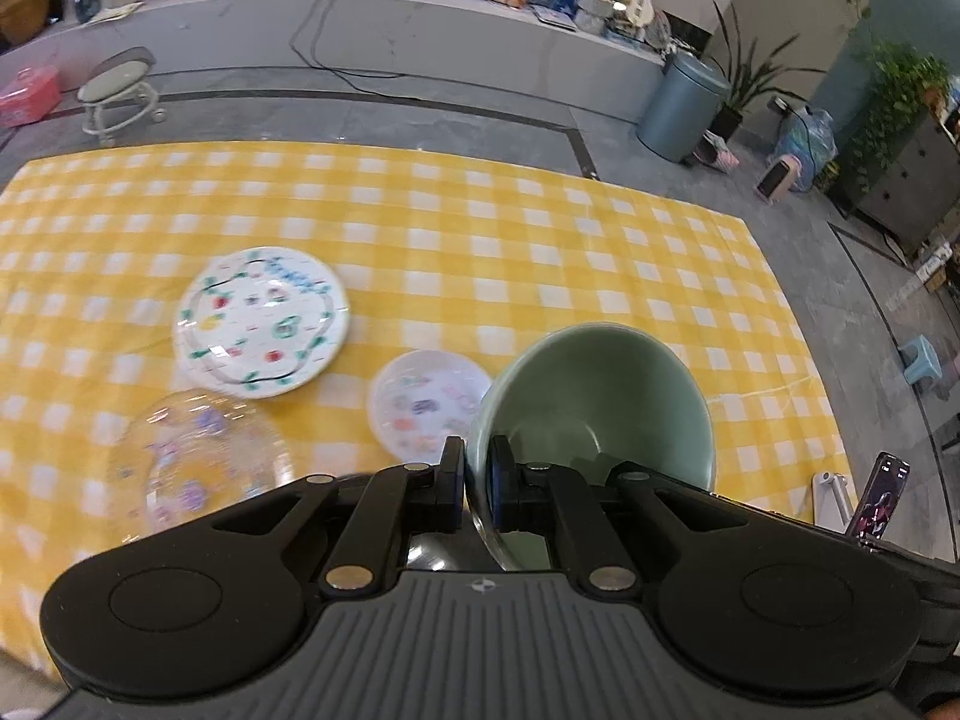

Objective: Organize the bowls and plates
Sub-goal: 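Lift the pale green bowl with both grippers and carry it toward the stacked bowls, then lower the pale green bowl with both grippers into the stacked bowls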

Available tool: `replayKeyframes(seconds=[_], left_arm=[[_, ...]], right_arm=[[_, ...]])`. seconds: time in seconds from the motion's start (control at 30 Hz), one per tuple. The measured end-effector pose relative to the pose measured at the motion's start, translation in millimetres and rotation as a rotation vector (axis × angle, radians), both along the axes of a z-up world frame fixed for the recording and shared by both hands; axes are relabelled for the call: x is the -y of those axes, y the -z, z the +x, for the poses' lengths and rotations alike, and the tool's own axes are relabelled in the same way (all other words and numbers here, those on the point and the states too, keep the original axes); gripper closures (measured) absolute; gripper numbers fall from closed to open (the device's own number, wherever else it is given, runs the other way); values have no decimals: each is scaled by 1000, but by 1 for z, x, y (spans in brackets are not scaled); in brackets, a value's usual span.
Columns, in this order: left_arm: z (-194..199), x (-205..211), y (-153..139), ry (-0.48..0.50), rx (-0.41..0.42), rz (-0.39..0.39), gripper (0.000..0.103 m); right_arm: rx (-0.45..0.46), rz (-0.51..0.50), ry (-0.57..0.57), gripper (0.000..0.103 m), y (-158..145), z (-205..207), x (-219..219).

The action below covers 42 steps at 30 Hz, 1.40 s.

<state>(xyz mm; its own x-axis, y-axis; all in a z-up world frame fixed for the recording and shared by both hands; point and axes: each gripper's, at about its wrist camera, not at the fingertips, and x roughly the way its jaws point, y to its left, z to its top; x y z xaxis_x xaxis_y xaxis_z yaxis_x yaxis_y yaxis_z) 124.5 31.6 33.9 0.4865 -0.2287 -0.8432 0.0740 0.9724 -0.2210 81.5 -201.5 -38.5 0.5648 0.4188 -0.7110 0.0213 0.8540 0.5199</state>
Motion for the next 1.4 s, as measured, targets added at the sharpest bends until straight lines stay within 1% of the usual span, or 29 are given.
replayKeyframes(seconds=[0.23, 0.5, 0.63, 0.77, 0.9, 0.97, 1.13, 1.23, 1.3, 1.4], left_arm=[[-23, -36, -1, -55, -36, -7, 95], [-39, -66, 15, -89, -100, -20, 95], [-40, -72, 28, -89, -139, -20, 95], [-36, -73, 42, -90, -178, -38, 95], [-29, -67, 48, -61, -192, -45, 94], [-26, -62, 51, -43, -198, -35, 94], [-19, -53, 59, -12, -224, 8, 94], [-15, -50, 62, 5, -229, 48, 94], [-12, -49, 64, 12, -235, 69, 94], [-8, -46, 65, 27, -243, 106, 94]], right_arm=[[-16, 1, -94, 93, -7, -17, -37], [-68, -30, -176, 93, 7, -23, -64], [-100, -52, -197, 94, 18, -21, -72], [-135, -73, -196, 95, 28, -18, -76], [-134, -110, -185, 96, 31, -14, -74], [-137, -128, -182, 96, 33, -11, -72], [-168, -136, -186, 97, 44, -2, -68], [-181, -133, -199, 97, 48, 2, -69], [-179, -148, -211, 97, 49, 5, -73], [-166, -197, -238, 98, 47, 8, -80]])
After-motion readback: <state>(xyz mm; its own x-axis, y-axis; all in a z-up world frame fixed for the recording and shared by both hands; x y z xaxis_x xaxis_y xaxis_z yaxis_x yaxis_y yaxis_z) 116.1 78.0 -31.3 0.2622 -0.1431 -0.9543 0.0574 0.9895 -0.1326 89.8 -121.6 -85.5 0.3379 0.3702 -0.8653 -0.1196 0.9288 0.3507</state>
